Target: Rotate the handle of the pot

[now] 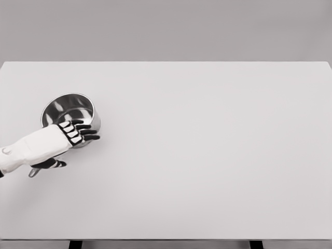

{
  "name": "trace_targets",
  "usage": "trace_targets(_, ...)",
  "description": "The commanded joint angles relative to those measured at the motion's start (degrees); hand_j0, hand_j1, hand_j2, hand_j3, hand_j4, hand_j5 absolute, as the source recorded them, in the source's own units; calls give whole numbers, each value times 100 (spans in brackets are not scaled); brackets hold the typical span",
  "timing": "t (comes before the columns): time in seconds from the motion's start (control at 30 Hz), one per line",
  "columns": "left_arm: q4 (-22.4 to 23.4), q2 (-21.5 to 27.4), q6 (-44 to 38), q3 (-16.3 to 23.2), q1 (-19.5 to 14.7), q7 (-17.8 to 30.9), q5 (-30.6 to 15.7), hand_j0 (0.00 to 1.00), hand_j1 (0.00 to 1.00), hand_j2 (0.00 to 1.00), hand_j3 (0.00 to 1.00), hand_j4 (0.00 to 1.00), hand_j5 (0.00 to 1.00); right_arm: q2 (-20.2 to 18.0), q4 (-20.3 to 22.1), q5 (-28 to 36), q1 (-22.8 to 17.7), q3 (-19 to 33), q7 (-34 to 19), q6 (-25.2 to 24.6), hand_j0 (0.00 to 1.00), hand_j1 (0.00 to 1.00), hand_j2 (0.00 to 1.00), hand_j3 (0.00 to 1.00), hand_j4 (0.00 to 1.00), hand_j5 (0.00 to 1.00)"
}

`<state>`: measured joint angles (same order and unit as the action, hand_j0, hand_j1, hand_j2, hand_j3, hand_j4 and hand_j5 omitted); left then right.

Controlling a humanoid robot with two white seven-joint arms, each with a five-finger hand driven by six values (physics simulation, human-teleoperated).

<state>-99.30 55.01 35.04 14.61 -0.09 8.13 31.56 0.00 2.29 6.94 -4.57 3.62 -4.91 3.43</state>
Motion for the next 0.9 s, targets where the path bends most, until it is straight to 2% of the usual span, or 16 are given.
trace_targets(0.0, -1, 63, -4, -107, 0, -4, -53, 100, 100, 100, 100, 100, 100, 0, 0, 0, 0, -1, -1, 0, 100, 100, 100, 100, 100, 100)
trace_targets(0.33, -1, 142, -4, -318, 114, -4, -89, 100, 100, 100, 100, 100, 100, 0, 0, 0, 0, -1, -1, 0, 100, 100, 100, 100, 100, 100)
trace_targets(0.5, 8, 133, -4, -670, 299, -4, -80, 100, 100, 100, 100, 100, 100, 0, 0, 0, 0, -1, -1, 0, 100, 100, 100, 100, 100, 100)
trace_targets(0.87, 315, 142, -4, -784, 290, -4, -71, 100, 100, 100, 100, 100, 100, 0, 0, 0, 0, -1, -1, 0, 100, 100, 100, 100, 100, 100)
